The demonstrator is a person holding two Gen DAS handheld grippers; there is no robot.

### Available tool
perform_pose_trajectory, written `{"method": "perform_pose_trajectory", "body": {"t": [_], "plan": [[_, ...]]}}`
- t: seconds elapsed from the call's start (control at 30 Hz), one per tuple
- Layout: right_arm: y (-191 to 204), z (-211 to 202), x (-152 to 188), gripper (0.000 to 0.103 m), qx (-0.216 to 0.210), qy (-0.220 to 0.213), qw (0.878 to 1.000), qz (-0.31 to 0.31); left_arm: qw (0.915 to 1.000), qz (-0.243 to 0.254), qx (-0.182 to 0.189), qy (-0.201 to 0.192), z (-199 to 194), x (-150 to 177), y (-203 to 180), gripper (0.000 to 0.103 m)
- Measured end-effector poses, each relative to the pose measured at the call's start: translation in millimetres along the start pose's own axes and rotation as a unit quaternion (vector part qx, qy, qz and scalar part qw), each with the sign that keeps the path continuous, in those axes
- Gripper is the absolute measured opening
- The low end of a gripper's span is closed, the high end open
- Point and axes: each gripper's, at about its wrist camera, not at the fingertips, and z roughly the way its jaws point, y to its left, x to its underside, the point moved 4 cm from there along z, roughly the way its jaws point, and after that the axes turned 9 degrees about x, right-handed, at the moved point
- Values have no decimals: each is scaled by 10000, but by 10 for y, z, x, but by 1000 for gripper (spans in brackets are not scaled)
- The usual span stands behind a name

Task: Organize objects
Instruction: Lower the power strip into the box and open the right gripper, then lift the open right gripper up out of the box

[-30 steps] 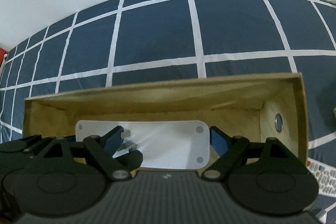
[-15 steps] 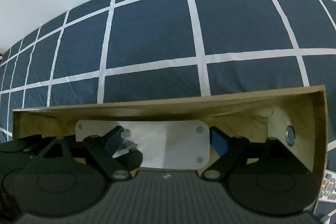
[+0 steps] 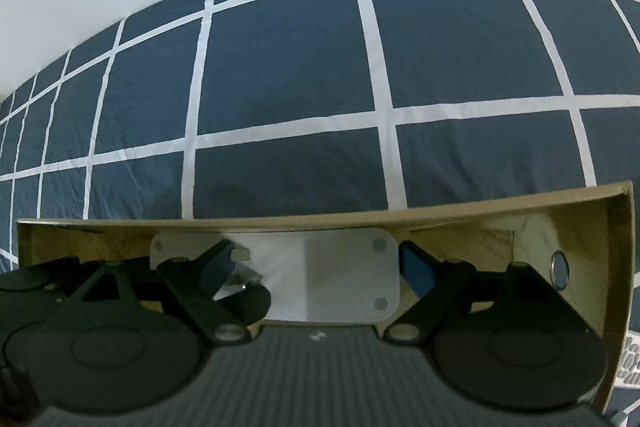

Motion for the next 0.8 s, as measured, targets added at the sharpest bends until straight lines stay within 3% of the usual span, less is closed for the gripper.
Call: {"method": "perform_pose_trajectory", "body": {"t": [0.47,0.8], "plan": [[-61,-392,70,88,55,-353,9994,-46,9996,-120,-126,-211,-376,183,-134,94],[-134,-855,310,95,10,-632,9980,-96,9987,-129,-239,-420,-729,469,-325,100]]}}
